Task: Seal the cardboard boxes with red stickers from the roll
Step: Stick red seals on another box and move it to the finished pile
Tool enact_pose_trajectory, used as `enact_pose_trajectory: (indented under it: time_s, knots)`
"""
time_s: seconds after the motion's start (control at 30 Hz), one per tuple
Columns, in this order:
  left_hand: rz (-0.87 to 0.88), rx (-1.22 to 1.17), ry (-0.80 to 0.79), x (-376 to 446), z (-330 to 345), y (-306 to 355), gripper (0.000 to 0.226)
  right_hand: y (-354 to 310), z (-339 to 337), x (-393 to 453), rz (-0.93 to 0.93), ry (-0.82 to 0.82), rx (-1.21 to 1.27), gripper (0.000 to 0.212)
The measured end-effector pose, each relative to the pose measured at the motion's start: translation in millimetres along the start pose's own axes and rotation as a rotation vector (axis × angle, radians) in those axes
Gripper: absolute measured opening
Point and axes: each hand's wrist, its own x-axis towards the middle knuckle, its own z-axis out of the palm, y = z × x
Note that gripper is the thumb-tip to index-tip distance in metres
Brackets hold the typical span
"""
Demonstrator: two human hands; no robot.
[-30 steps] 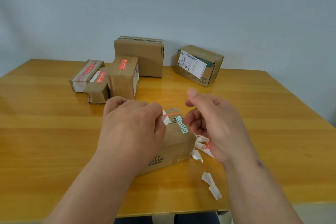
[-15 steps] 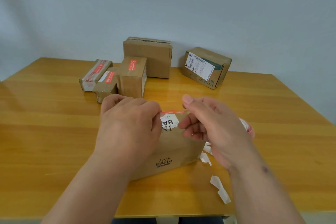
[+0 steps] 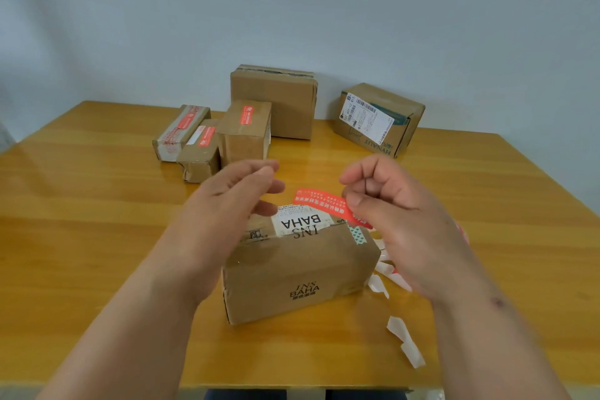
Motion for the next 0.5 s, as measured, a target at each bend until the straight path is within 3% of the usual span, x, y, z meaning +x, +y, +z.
enact_pose_trajectory:
  time_s: [0.07,0.17,0.23,0.5]
  knots:
    - [-0.024,0.041,-0.109,-2,4,0,0.050,-3,0,0,-0.027,-0.100,-0.007,0.015]
    - [-0.029,-0.047,-0.142,-1,5,-1,0.024,-7,3,2,-0.038,-0.154,-0.072,0.011]
    - [-0.008,-0.060,-0.080,3,1,-4,0.007,-5,4,6,-0.002,-0.127,-0.134,0.015]
    - [0.054,0.243,0.112,5,3,-10,0.012,9,15,23,0.216,0.026,-0.032,0.021]
